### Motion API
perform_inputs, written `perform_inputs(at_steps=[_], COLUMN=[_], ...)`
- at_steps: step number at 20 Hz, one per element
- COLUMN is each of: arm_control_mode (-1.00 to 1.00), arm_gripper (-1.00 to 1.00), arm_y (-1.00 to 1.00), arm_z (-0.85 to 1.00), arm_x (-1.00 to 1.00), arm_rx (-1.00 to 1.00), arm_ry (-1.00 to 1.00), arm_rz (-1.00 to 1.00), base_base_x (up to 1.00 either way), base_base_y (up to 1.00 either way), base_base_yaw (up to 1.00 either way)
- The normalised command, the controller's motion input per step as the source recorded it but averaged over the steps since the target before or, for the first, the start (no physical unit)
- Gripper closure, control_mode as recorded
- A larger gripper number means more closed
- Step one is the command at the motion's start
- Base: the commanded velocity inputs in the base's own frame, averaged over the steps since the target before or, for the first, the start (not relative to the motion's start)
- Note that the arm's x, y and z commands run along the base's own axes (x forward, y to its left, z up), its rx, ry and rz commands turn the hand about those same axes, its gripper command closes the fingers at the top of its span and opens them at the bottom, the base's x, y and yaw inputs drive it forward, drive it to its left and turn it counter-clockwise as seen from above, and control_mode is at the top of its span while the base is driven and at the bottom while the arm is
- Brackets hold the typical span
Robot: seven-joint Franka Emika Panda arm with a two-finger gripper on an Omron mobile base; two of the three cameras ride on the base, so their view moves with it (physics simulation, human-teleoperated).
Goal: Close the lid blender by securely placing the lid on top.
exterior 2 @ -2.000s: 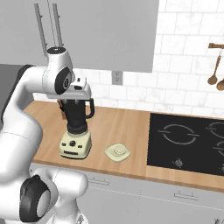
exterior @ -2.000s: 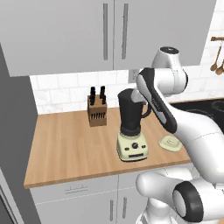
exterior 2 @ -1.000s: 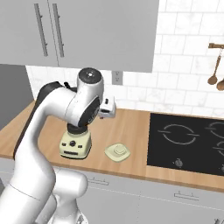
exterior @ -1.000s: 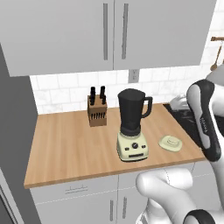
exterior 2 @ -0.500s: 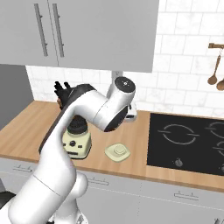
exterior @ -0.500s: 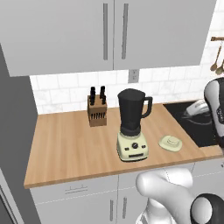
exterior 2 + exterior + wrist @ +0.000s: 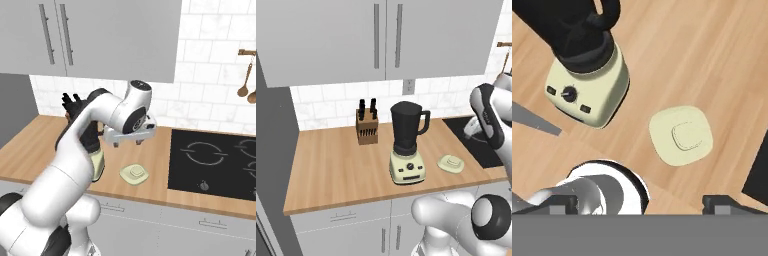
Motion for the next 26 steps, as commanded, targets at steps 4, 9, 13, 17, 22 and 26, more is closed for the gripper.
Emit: perform_inputs(at_steps=[4,9,13,17,22,26], arm_control_mode=[-1.0,-1.0,-1.0,-1.0,-1.0,-1.0], arm_gripper=[-1.0,-1.0,-1.0,-1.0,-1.0,-1.0], arm_y=[-0.55,-0.43,-0.18,-0.1,0.0,0.0], arm_z=[-0.57,-0.42,-0.28,-0.31,-0.34,-0.35], arm_x=[0.0,0.0,0.0,0.06,0.26,0.18], arm_rx=[0.0,0.0,0.02,0.04,0.01,0.06], arm_ry=[0.0,-0.03,-0.03,0.0,0.0,-0.02], arm_rz=[0.24,0.24,0.21,0.24,0.09,0.07], base_base_x=[0.0,0.0,0.0,0.0,0.0,0.0], base_base_y=[0.0,0.0,0.0,0.0,0.0,0.0], base_base_yaw=[0.0,0.0,0.0,0.0,0.0,0.0])
